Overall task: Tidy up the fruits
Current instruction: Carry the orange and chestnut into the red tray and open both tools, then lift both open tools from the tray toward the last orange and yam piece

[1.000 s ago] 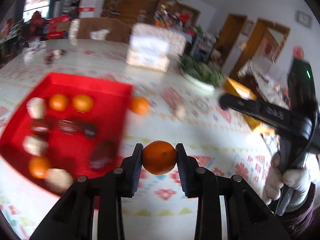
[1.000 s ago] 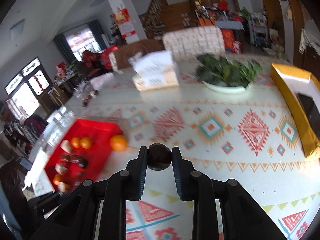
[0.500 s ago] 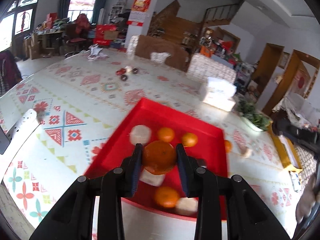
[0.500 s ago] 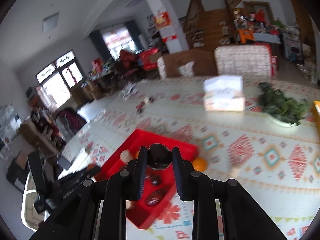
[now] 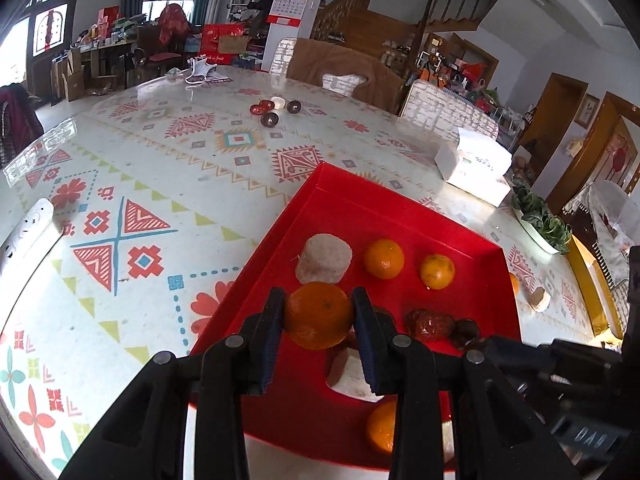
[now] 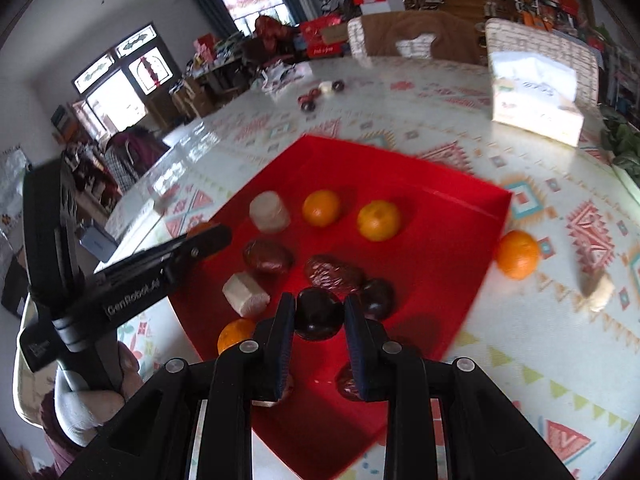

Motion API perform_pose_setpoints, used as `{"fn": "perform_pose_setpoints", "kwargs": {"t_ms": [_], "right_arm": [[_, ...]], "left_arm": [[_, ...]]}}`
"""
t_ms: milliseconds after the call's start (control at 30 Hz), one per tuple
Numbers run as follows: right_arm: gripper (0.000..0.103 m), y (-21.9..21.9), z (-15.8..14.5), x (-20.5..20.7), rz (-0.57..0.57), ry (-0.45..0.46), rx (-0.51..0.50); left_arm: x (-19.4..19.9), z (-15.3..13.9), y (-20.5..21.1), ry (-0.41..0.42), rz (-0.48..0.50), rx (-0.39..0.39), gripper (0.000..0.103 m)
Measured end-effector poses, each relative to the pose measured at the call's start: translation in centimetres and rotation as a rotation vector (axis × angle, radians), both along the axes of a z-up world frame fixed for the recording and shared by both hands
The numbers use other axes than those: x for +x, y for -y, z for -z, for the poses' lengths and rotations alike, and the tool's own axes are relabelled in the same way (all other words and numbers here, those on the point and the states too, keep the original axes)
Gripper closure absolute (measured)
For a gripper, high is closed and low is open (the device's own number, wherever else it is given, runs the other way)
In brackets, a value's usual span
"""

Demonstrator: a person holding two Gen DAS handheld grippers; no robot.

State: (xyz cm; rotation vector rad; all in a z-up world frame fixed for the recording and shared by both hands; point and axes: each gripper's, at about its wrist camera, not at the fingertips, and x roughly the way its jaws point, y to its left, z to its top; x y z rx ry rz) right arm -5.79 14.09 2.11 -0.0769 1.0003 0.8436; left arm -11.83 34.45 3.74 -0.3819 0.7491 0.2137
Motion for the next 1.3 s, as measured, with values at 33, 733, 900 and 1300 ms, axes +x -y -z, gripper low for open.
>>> {"fn": "perform_pose_setpoints", "kwargs": {"t_ms": [33, 733, 900, 1300], "right_arm": [[0.076, -0.3, 0.2, -0.1, -0.004, 0.0, -0.007], [0.048, 6.7, -2.7, -2.6, 0.106, 0.098, 0.111], [0.048, 9.7, -2.8, -3.2, 0.166, 0.097, 0.141], [0.043, 15.6, -2.9, -4.8, 0.25, 0.114, 0.179]], "left_arm": [[0.1, 0.0, 0.0, 0.002, 0.0, -0.001, 0.067], [-4.5, -5.8, 6.0, 0.133, -0.07, 0.167, 0.017], [-6.4, -7.9, 9.9, 0.183, -0.141, 0.347, 0.005], [-7.0, -9.0, 16.0, 0.187, -0.107, 0.465, 0.0]]}}
